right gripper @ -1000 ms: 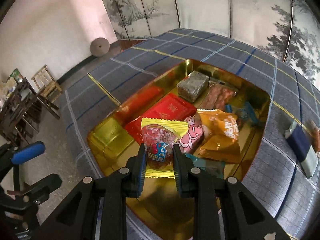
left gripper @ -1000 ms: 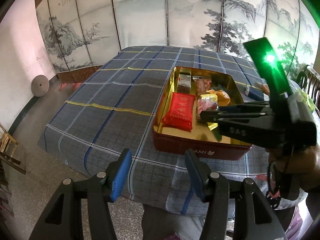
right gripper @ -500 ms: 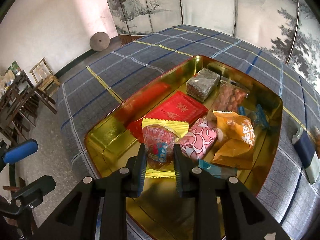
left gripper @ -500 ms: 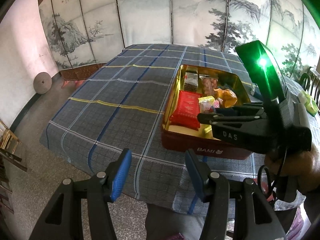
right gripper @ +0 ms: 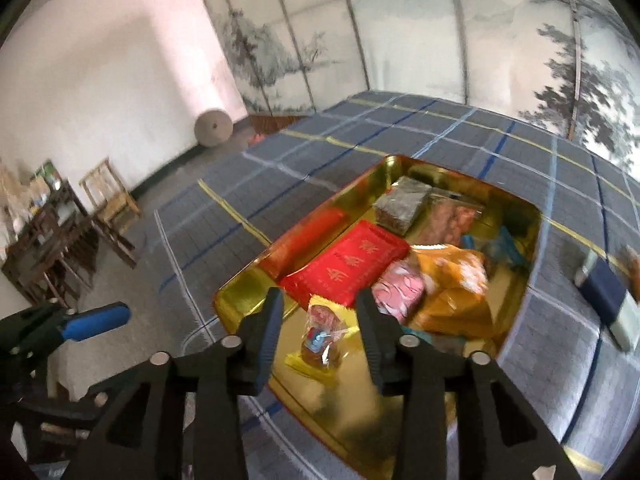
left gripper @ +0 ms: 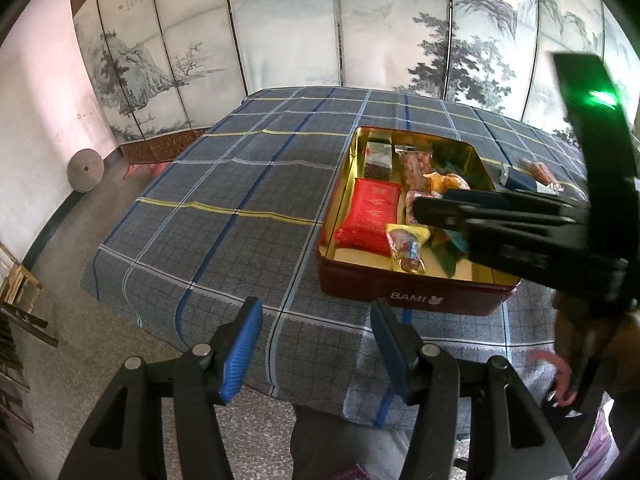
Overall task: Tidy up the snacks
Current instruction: 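Carry the yellow-edged candy bag into the gold tray and open the right tool, then grasp the blue-and-white box with the right tool and lift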
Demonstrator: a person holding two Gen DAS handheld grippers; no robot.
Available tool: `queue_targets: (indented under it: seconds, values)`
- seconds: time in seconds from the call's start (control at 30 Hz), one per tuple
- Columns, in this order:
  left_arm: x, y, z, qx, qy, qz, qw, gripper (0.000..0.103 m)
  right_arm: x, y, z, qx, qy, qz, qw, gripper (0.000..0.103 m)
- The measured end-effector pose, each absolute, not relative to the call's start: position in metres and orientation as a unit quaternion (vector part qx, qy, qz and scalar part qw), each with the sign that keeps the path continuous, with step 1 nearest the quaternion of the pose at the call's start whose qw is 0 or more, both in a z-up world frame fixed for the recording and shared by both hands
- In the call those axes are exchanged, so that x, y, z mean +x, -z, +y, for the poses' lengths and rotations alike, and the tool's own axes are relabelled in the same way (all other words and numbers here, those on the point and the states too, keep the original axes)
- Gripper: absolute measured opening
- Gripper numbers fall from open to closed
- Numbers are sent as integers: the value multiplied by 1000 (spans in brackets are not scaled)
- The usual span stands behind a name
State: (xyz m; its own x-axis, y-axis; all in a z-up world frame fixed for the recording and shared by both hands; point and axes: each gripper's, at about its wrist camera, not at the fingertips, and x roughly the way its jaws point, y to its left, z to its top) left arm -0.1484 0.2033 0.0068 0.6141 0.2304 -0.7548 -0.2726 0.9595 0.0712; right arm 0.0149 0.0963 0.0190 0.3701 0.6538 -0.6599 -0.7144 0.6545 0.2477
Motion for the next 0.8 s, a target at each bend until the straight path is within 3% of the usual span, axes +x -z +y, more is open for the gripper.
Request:
queue_targets:
  seconds: [0.3,0.4,0.47,0.8]
  values:
    - [-150,-16,193,-19,-124,411,903,58,17,-9,-26,-35,-328,371,868,45]
    - [-147,-18,184,-18,-111,414,904,58,40,-6,-67,-36,-289,385,876,50]
    - [-145,-18,176,-16,-100,417,903,58,56,-5,-82,-54,-276,392,876,59]
    - [-127,-25,156,-11,-67,430,900,58,130,11,-70,-170,-285,413,848,69]
